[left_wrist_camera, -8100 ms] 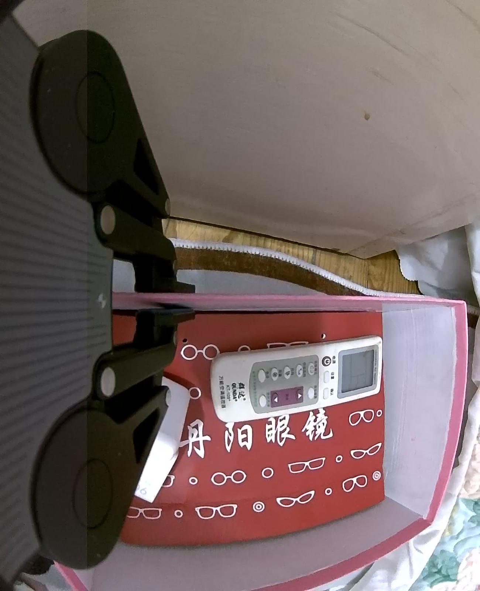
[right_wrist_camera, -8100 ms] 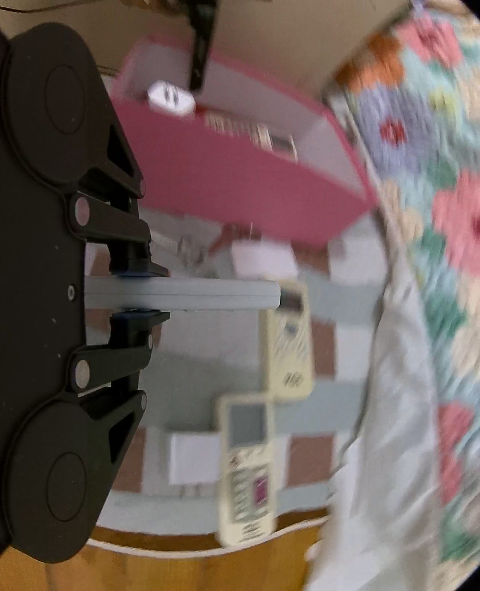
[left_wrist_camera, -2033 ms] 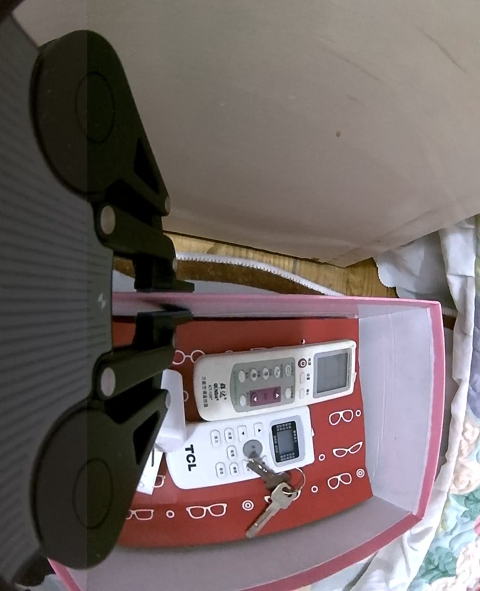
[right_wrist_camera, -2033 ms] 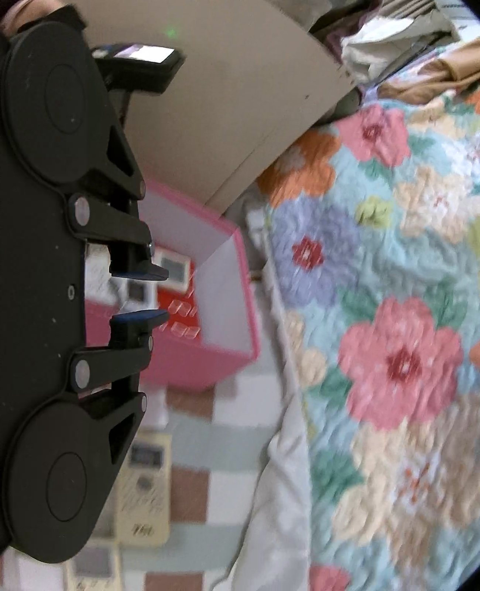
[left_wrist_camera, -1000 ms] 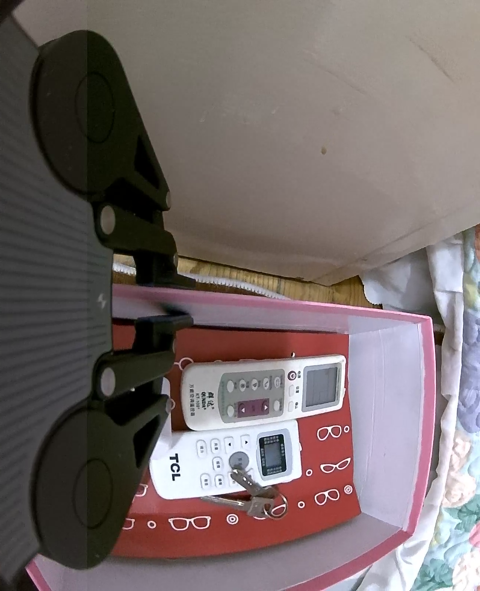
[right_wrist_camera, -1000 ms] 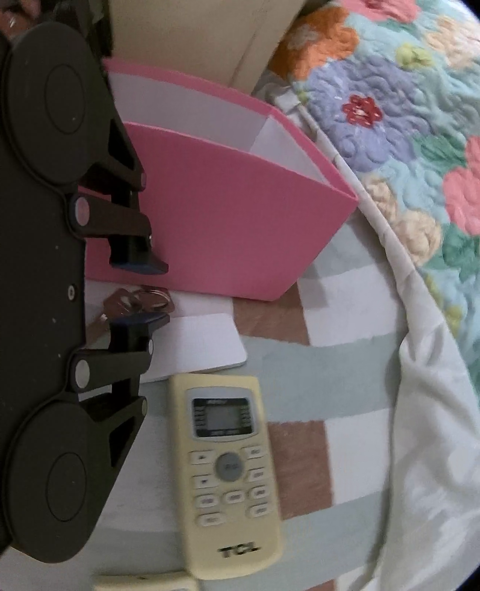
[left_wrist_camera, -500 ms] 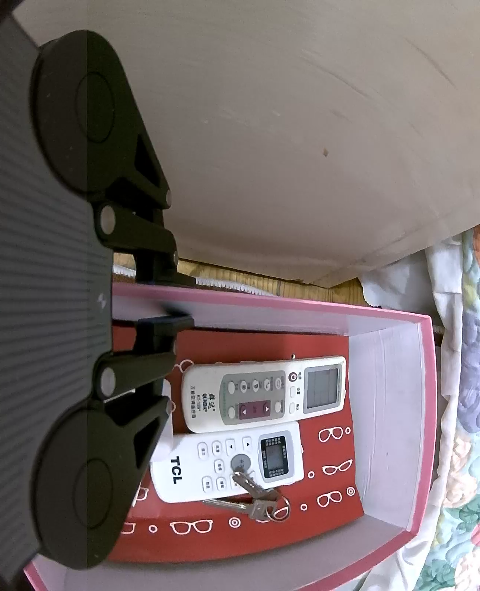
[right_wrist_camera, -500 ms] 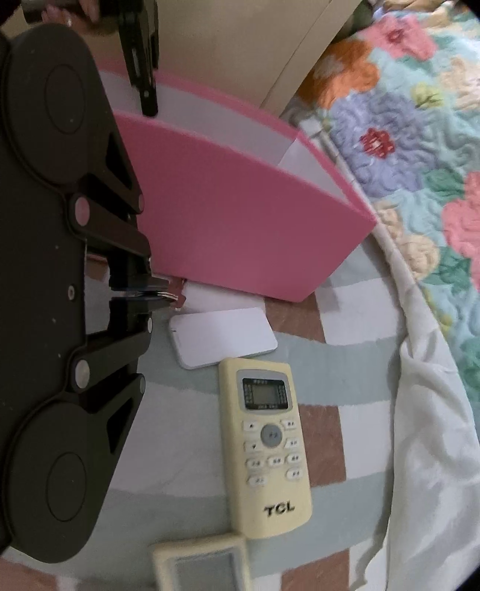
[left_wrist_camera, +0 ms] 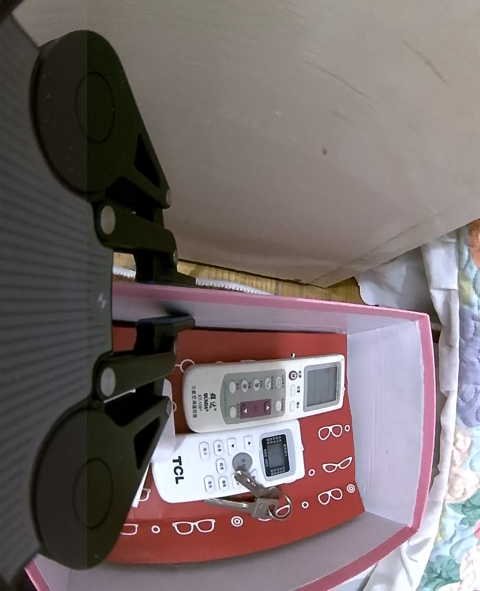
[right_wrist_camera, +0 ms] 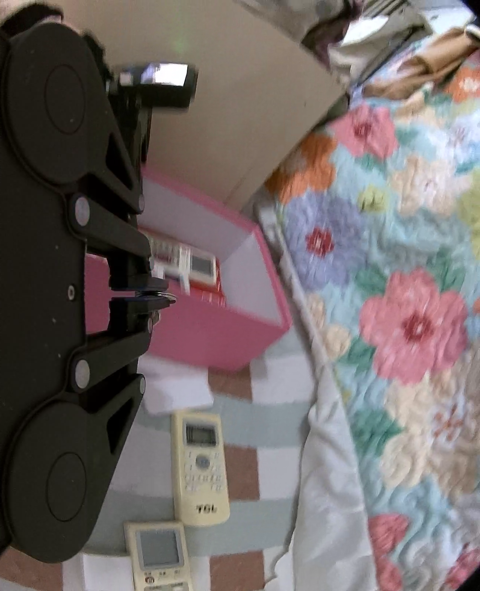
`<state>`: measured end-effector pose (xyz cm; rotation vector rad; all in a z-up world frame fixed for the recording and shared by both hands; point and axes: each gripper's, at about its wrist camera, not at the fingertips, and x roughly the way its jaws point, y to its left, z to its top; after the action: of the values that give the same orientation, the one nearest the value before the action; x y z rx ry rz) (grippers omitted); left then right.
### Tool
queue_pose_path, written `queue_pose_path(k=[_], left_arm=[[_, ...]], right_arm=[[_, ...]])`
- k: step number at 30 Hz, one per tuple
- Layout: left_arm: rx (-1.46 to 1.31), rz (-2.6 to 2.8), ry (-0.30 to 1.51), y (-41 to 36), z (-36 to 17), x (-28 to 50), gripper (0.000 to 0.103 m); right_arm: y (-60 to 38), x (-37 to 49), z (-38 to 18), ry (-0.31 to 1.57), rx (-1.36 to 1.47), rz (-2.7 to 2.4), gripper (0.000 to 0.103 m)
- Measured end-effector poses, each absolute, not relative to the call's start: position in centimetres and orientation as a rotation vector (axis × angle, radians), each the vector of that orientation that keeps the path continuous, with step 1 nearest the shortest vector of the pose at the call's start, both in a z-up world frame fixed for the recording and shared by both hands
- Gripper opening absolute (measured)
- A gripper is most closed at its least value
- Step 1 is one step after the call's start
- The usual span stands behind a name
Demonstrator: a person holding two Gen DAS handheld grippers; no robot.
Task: Organize rigid objects
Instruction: 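Carry the keys into the box beside the TCL remote, release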
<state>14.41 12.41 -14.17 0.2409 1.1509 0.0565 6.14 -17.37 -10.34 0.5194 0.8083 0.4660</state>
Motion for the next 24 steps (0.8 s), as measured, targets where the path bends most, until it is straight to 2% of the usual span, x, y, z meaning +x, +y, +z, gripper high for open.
queue_pose_path(k=[5,9,14,18,21,24], left_arm=[[0.280,0.045,1.155,12.0,-14.2,14.4,0.014],[0.269,0.047,1.154,12.1,-14.2,14.5,0.014],[0.266,0.052,1.155,12.0,-14.3,14.5,0.014],[0.279,0.049,1.176,12.0,-14.3,14.8,0.014],[0.269,0.060,1.190,12.0,-14.4,15.0,0.015],[0.278,0.068,1.183,11.9,-14.5,14.8,0.015]], right_arm=[[-15.7,5.4,-7.7,0.886,0.600,0.601,0.005],[-12.8,5.0,-6.2,0.904,0.488,0.645,0.005],[-10.3,5.0,-7.7,0.923,0.390,0.645,0.006],[-9.5,5.6,-8.7,0.915,0.346,0.604,0.015],[-10.5,5.2,-8.3,0.887,0.364,0.606,0.032],[-12.5,5.0,-7.8,0.869,0.414,0.601,0.033]])
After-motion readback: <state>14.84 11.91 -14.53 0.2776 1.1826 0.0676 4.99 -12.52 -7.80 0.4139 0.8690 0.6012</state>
